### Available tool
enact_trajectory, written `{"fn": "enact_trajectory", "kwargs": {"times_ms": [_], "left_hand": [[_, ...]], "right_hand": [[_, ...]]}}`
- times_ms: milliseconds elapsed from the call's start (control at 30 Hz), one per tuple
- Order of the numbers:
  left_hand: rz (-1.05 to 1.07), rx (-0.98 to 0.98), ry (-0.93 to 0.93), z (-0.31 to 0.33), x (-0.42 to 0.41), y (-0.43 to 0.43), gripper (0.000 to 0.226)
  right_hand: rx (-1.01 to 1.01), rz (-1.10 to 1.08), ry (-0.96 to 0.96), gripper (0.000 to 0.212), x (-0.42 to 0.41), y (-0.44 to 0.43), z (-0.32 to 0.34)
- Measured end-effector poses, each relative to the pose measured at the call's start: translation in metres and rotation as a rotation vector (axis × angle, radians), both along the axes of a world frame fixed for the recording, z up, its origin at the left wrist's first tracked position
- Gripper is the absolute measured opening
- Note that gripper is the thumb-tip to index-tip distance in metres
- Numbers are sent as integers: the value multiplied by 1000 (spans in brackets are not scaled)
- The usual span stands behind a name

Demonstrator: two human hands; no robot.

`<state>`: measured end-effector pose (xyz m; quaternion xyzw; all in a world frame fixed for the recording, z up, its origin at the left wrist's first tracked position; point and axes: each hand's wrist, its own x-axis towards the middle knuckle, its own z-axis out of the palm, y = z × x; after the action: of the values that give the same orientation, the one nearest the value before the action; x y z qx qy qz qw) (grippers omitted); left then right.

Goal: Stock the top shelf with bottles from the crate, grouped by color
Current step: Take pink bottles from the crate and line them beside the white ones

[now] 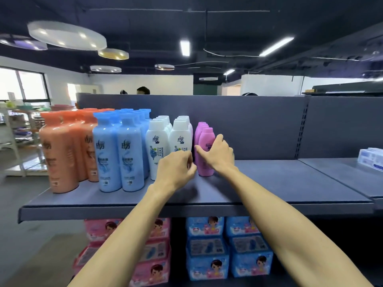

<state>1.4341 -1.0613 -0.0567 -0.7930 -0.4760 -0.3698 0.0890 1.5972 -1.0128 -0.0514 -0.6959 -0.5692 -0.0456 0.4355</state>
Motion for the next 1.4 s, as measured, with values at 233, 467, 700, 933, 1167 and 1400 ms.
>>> {"fn": "enact_trajectory", "kwargs": {"times_ms": [233, 467, 700, 933, 1167, 1400], "left_hand": [[9, -6, -2, -4, -2, 18, 11], [-4, 32, -15, -6, 5, 29, 12], [-28, 23, -7, -9, 7, 27, 11], [-34, 27, 5, 0, 3, 15, 14], [-59, 20, 14, 8, 2, 0, 14], [-77, 47, 14, 5, 0, -15, 14]], "right_hand": [[19, -17, -1, 64, -4, 18, -2], [3, -36, -12, 64, -6, 25, -3], [-73, -16, 25, 71, -9, 20, 2], [-184, 40, 34, 83, -8, -2, -3], [-174, 20, 4, 75, -6, -28, 11], [-184, -5, -66, 61, -5, -52, 13]]}}
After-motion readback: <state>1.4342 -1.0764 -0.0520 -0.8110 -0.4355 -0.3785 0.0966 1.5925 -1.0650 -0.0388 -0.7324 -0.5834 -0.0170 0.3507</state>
